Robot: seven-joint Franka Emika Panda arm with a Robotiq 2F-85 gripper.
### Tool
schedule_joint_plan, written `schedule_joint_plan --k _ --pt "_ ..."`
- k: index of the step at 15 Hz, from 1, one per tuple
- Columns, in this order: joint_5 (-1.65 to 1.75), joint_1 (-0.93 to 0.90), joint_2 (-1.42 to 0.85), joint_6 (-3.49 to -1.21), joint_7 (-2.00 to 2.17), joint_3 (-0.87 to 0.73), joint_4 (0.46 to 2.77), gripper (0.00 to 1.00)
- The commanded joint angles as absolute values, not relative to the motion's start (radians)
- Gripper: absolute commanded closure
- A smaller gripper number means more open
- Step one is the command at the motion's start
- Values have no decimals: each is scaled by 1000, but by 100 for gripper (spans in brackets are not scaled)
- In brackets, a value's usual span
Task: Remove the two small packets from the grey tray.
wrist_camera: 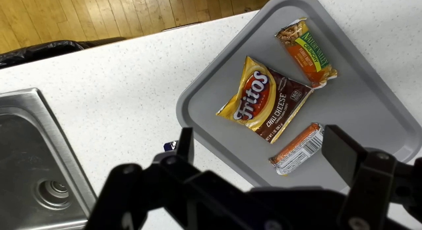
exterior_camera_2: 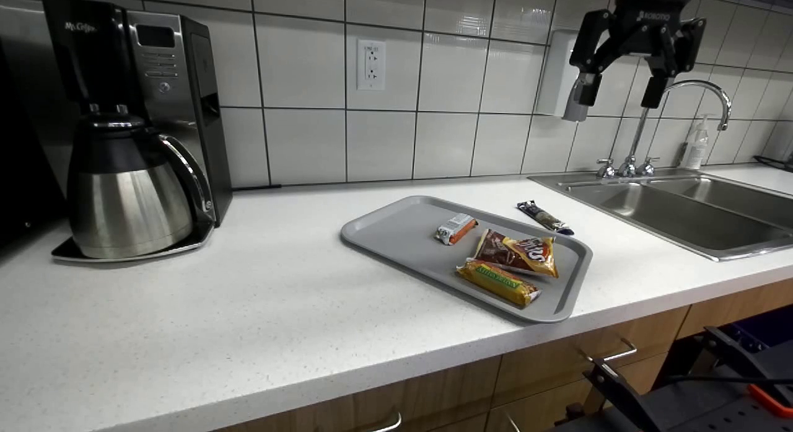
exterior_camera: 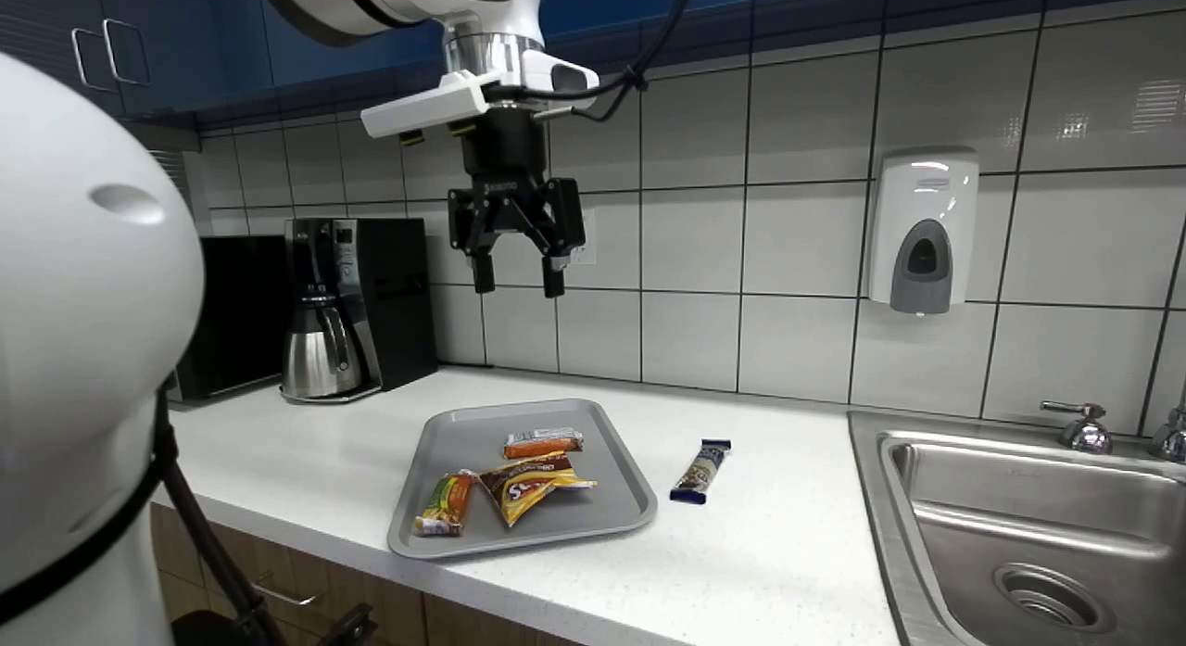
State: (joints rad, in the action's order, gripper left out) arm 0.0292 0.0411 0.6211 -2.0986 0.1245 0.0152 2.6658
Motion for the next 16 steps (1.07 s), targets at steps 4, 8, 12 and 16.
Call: schedule_joint_plan --k 4,8,12,16 --pt "54 56 537 -2209 276 99 2678 0" --pt "66 67 478 -2294 396 139 2682 0" --pt "97 81 399 -2367 521 174 2669 0" --pt "146 92 307 -2437 639 198 2651 0"
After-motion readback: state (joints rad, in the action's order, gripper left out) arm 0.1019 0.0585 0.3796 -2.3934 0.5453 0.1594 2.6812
